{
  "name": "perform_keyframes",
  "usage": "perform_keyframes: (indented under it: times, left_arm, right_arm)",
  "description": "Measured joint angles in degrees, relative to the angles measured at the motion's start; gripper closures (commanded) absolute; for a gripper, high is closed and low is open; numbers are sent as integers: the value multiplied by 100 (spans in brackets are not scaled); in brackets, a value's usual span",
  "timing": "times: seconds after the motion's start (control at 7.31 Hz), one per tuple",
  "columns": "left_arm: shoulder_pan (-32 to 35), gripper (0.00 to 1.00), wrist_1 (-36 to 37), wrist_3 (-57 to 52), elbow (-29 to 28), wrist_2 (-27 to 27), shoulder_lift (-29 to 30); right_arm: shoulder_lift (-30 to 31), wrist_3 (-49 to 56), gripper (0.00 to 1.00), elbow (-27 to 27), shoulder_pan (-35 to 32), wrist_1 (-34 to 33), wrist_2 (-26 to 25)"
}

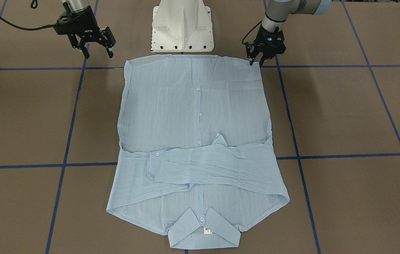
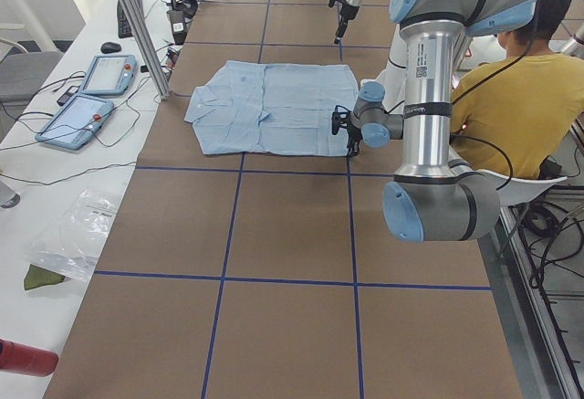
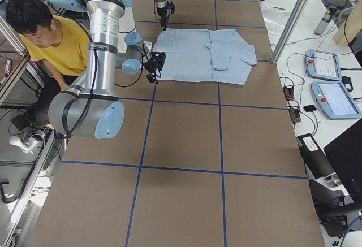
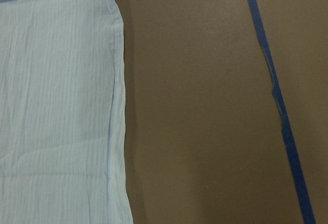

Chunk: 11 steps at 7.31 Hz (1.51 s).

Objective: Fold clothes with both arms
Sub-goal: 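Grasp the hem corners nearest the robot with both grippers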

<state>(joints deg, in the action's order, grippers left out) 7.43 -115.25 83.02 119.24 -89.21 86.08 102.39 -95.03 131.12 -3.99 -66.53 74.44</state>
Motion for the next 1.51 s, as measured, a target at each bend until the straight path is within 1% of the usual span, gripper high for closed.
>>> perform_keyframes:
  times: [0.27, 1.1, 1.23, 1.37, 1.51]
  left_arm:
    - [-4, 99, 38, 3, 2, 0, 4]
    - [6, 100, 59, 12, 70, -6, 77]
    - [7, 100, 52, 14, 75, 0, 114]
    - [8, 100, 40, 20, 81, 51, 129]
    - [7, 100, 28, 25, 86, 171, 129]
  right_arm:
    - [0, -8, 0, -12, 46, 0, -32]
    - [5, -198, 1, -29, 287, 0, -150]
    - [3, -259, 4, -75, 372, -2, -205]
    - [-10, -293, 13, -158, 462, -6, -293]
    - [-36, -307, 18, -228, 556, -8, -402]
